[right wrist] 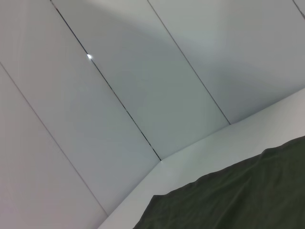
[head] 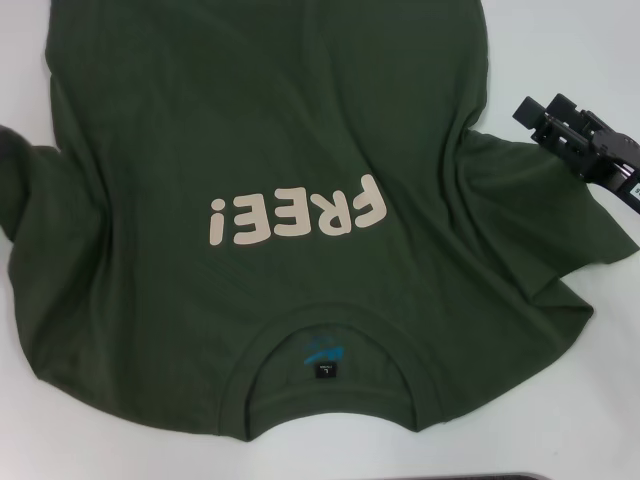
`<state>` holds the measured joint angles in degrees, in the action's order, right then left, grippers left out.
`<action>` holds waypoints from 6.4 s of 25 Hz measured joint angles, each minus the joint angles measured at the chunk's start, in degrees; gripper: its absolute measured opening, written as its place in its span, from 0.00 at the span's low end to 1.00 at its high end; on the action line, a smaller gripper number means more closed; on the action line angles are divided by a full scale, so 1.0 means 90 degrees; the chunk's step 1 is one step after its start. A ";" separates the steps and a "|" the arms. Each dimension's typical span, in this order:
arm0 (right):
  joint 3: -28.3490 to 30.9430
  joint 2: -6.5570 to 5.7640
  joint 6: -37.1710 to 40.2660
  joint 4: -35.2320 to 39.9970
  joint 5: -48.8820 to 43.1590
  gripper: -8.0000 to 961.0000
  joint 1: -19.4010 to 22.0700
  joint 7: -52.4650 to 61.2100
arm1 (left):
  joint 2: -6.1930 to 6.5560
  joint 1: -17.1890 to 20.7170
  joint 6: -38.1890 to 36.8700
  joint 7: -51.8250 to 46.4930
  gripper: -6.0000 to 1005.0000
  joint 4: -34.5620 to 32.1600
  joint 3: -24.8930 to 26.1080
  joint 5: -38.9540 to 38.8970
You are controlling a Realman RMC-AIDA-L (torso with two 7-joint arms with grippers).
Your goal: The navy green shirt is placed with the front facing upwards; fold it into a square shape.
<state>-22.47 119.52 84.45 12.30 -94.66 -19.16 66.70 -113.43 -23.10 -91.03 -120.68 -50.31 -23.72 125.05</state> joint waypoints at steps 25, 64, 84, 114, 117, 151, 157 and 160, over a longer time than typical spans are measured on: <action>-0.0042 0.0010 -0.0002 0.0000 -0.0026 0.92 -0.0010 -0.0019 | -0.0552 -0.0272 -0.0048 0.0063 0.01 0.0779 0.0040 -0.0789; 0.0021 0.0009 0.0000 -0.0051 0.0000 0.92 -0.0115 0.0000 | -0.0653 -0.0337 0.0283 0.0750 0.16 0.1557 -0.0398 -0.0895; 0.0016 0.0010 0.0013 -0.0049 0.0011 0.92 -0.0137 0.0000 | -0.0674 -0.0353 0.0340 0.0940 0.72 0.1565 -0.0521 -0.0897; 0.0017 0.0010 -0.0008 -0.0065 0.0080 0.92 -0.0147 0.0000 | -0.1017 -0.0136 0.1048 0.3965 0.72 0.1824 -0.0398 -0.1972; 0.0021 0.0010 -0.0028 -0.0063 0.0093 0.92 -0.0147 0.0000 | -0.0892 -0.0024 0.1107 0.3920 0.72 0.1839 -0.0393 -0.1936; 0.0001 0.0010 -0.0215 -0.0059 0.0064 0.92 -0.0146 0.0054 | -0.0377 0.0551 0.0432 0.2851 0.72 0.1765 -0.0682 -0.0553; -0.0015 0.0010 -0.0215 -0.0059 0.0058 0.92 -0.0134 0.0051 | -0.0368 0.0496 0.0446 0.2789 0.72 0.1789 -0.0705 -0.0431; -0.0015 0.0010 -0.0200 -0.0059 0.0055 0.92 -0.0127 0.0050 | -0.0432 0.0402 0.0441 0.2787 0.72 0.1805 -0.0705 -0.0269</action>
<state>-22.60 119.60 82.65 11.78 -94.16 -20.30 67.15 -117.32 -19.47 -87.07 -95.60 -34.06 -30.06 122.63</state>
